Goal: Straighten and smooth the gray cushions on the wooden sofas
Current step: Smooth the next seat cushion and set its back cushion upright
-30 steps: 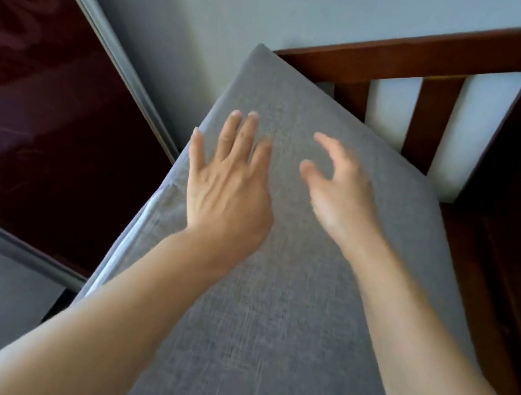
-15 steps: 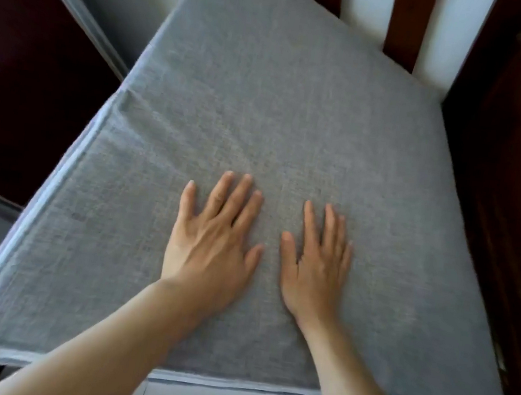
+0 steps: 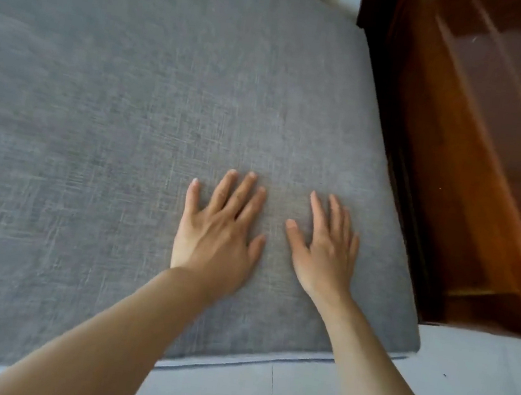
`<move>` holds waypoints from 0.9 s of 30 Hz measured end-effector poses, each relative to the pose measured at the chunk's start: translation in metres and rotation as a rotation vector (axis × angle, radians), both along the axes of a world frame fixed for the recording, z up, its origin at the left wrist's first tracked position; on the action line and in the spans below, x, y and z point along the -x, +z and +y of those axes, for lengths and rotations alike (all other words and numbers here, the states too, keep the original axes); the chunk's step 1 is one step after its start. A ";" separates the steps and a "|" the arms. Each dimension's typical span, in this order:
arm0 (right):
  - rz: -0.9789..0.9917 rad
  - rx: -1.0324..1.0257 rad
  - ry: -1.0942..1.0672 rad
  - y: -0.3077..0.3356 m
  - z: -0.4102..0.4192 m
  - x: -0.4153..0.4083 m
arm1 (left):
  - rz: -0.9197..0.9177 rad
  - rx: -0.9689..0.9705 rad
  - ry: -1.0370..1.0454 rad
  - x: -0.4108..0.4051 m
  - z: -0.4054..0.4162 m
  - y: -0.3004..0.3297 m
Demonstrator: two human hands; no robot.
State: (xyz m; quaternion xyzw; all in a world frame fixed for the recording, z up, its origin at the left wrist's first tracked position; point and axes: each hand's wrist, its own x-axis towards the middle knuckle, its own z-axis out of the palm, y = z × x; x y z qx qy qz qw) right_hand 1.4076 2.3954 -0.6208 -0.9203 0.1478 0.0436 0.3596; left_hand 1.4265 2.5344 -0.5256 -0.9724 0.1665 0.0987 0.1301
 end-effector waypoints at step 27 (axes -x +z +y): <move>0.305 -0.065 0.559 0.166 0.124 0.037 | 0.034 0.023 0.350 0.043 0.125 0.135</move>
